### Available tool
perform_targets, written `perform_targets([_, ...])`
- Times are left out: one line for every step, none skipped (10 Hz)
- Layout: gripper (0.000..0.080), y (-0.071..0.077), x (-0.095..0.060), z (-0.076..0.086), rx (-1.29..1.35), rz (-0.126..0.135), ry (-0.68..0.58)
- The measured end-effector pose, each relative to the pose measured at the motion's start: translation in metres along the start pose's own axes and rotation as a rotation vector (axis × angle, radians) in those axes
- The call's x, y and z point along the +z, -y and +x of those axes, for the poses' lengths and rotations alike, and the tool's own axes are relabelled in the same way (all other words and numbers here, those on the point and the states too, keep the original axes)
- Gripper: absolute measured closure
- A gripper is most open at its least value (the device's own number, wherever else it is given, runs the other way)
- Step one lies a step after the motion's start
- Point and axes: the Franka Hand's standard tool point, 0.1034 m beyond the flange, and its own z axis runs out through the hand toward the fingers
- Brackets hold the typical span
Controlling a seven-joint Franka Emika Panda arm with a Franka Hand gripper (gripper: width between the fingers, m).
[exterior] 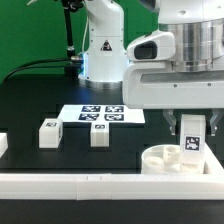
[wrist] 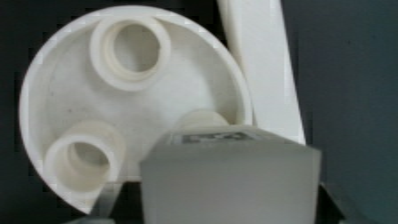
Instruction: Assemble stool
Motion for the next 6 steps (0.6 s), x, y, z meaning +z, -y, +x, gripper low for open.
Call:
perform_targets([0.0462,0.0026,0.0006,0.0007,0.197,0.006,0.0])
perform_targets([0.0462,0.0045,0.001,0.0,0.327,0.006,0.0])
perform_targets([0.0462,0.0074,0.0018,-0.0019,0.531,0.015,0.009])
perform_targets([0.0462,0.0095,0.0024,-0.0024,0.724,0.029,0.015])
perform_targets([0.0462,0.0108,0.0029,-0.0022,0.835,0.04,0.012])
perform_targets([0.0462,0.011,0.0029,-0.0023,0.857,0.041,0.014])
